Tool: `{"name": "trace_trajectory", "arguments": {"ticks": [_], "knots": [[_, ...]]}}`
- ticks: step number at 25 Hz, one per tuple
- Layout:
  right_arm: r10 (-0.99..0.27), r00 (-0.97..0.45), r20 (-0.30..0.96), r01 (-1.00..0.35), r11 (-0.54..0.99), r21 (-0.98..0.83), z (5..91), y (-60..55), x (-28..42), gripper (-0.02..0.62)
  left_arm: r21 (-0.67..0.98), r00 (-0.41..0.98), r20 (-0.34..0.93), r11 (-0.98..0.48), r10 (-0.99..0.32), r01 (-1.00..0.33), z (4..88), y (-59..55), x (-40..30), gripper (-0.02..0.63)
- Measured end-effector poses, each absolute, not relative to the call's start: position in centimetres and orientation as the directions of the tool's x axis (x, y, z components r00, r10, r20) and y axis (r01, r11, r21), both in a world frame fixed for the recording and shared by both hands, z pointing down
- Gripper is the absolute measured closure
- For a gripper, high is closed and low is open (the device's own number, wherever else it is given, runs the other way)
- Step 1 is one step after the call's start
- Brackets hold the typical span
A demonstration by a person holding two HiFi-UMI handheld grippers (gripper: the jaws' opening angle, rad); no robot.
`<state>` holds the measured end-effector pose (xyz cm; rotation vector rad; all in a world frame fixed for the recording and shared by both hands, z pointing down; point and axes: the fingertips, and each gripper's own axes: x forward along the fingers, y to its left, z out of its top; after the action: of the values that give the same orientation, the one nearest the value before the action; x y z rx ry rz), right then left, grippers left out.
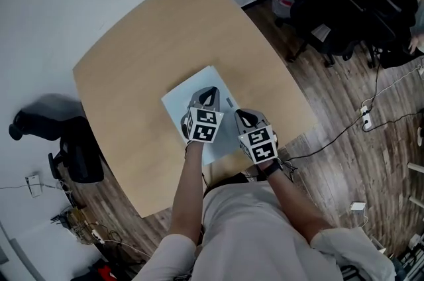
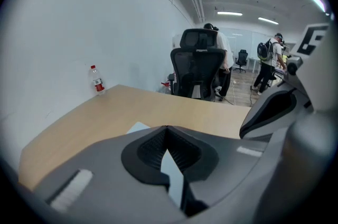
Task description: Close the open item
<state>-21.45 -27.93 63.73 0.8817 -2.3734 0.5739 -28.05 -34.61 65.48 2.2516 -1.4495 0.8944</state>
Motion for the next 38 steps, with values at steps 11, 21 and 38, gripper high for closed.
{"name": "trace_trajectory", "arguments": {"ticks": [11, 21, 38], "knots": [[-0.431, -0.632, 0.644, -0.704, 0.666, -0.244, 66.5, -27.4, -21.7, 0.581, -0.043, 0.306, 0.721, -0.481, -0.622, -0.876, 69.2, -34.7, -27.5, 0.598], [-0.404, -0.613, 0.679, -0.708, 0.663, -0.245, 68.6, -27.1, -21.9, 0.581, -0.042, 0.299, 0.75, -0.493, -0.59, -0.869, 71.0, -34.9, -27.7, 0.598], [-0.373, -0.604, 0.704, -0.719, 0.637, -0.279, 70.9, -27.1, -21.4, 0.581, -0.033, 0.289, 0.78, -0.498, -0.555, -0.867, 73.0, -35.1, -27.4, 0.598]]}}
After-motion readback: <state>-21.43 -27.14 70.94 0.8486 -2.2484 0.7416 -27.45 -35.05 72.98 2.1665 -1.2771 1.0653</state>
